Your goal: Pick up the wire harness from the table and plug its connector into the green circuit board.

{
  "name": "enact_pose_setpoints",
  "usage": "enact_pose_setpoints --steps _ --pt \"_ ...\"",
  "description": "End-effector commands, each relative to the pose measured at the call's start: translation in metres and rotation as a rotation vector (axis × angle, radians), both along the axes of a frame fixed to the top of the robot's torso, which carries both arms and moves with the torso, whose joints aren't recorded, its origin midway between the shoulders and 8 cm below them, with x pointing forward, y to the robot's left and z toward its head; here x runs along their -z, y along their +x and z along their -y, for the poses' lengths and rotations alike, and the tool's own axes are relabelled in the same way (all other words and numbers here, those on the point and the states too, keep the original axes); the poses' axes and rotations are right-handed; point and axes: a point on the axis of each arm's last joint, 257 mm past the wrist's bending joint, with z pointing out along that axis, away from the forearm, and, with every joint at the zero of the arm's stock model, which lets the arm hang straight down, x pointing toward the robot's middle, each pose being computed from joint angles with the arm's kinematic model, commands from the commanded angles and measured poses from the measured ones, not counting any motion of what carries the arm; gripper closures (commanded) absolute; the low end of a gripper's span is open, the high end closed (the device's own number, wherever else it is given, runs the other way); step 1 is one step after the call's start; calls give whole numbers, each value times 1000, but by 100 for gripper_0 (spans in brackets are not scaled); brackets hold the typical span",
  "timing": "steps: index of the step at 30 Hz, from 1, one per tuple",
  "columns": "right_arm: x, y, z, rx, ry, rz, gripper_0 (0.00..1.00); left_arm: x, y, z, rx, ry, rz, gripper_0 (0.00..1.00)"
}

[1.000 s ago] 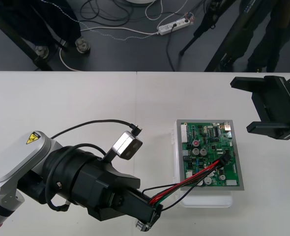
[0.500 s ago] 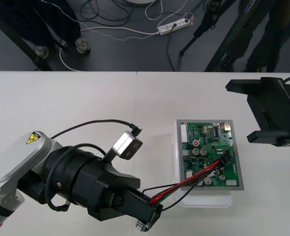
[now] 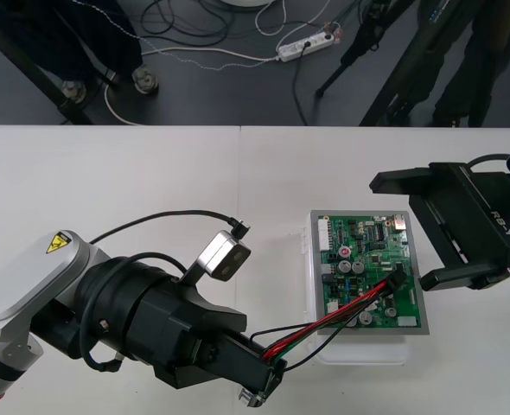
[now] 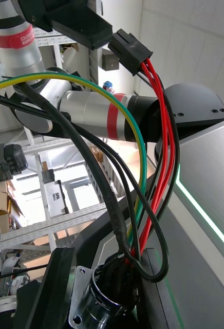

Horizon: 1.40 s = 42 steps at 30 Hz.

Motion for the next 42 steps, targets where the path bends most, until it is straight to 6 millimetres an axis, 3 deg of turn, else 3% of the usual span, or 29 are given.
enact_pose_setpoints --steps 1,12,30,42 --pt "2 -21 2 -43 -16 -9 0 -13 -9 5 30 -12 16 100" --pt "4 -43 -4 -105 24 -69 0 -13 -10 5 31 -14 18 100" --pt "-19 -49 -13 -152 167 -109 0 -13 -10 5 31 -16 15 100" --pt "-14 -62 -16 -179 159 -141 0 -14 -10 6 31 -18 16 100"
